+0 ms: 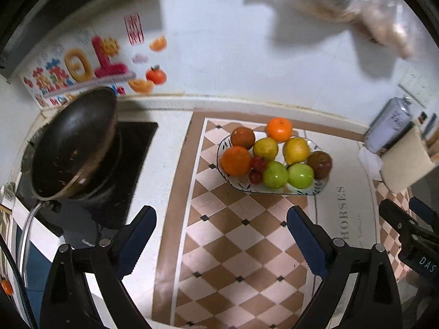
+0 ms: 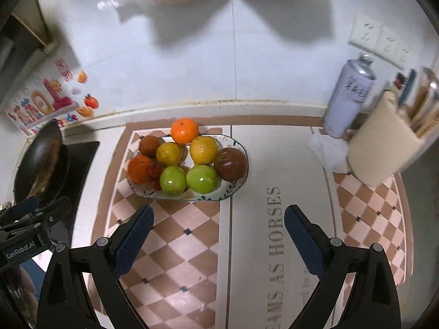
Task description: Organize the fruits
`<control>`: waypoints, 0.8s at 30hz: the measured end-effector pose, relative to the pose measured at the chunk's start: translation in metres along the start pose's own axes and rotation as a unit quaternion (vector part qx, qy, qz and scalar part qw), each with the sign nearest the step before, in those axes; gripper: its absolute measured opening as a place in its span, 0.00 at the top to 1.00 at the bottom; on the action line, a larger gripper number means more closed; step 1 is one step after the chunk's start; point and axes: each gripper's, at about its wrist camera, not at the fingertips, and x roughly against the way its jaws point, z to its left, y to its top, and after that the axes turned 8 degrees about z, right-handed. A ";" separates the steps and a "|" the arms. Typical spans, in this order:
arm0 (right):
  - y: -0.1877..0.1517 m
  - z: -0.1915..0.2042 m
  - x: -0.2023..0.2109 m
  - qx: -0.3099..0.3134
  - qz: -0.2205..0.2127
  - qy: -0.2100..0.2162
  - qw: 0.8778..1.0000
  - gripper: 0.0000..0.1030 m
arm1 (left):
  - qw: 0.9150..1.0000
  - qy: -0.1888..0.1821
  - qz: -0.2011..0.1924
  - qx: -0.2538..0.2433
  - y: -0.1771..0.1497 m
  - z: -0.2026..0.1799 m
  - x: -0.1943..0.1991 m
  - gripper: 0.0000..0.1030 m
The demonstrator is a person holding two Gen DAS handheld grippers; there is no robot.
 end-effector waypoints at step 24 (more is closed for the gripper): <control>-0.183 0.027 0.226 -0.011 -0.128 0.011 0.992 0.03 | 0.993 -0.017 -0.105 -0.051 -0.147 0.019 0.183 0.05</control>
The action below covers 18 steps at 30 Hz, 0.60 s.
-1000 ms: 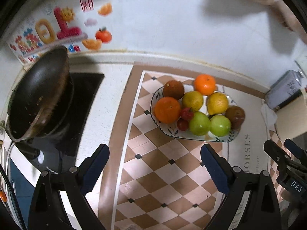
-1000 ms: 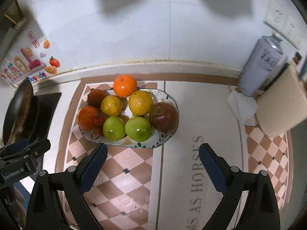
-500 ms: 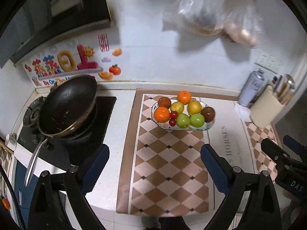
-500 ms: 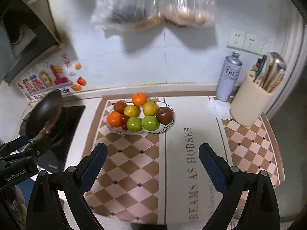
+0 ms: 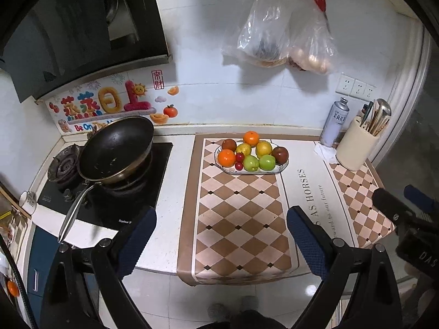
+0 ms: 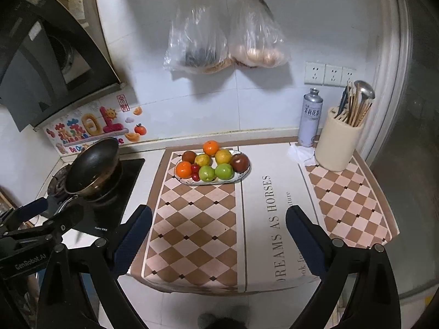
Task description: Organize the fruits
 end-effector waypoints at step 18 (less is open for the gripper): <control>-0.002 -0.010 0.031 0.022 -0.010 0.016 1.000 0.02 | 1.000 0.002 -0.012 0.014 -0.014 -0.009 0.026 0.05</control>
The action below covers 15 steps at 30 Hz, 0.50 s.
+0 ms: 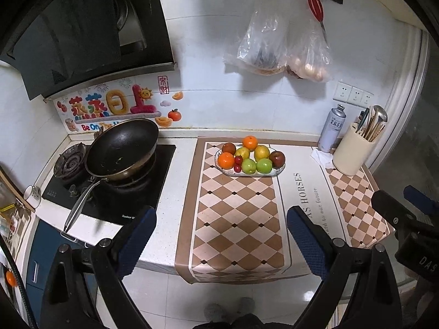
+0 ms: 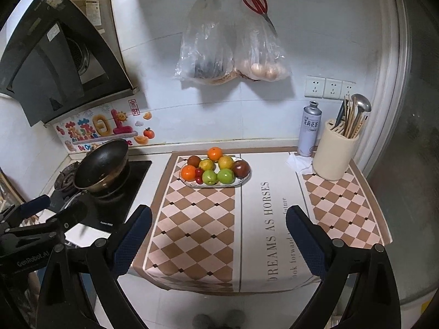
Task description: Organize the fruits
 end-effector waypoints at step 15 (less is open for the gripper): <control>0.029 -0.008 -0.053 0.000 0.019 -0.005 1.000 0.00 | 1.000 0.024 0.001 0.013 0.032 0.002 -0.036 0.00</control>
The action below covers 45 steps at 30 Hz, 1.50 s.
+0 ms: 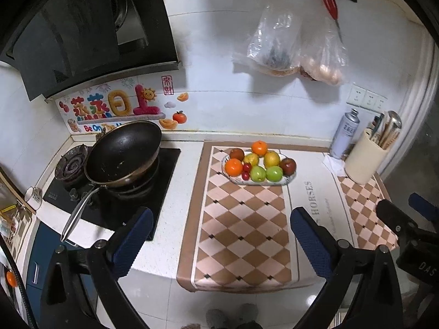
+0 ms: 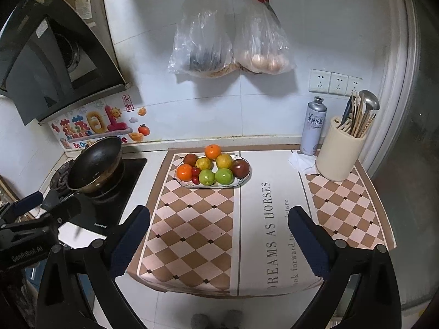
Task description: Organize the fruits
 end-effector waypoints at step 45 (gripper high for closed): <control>0.046 -0.013 -0.082 0.007 0.045 -0.019 0.999 0.00 | 0.999 0.015 0.042 -0.003 0.034 -0.018 -0.073 0.00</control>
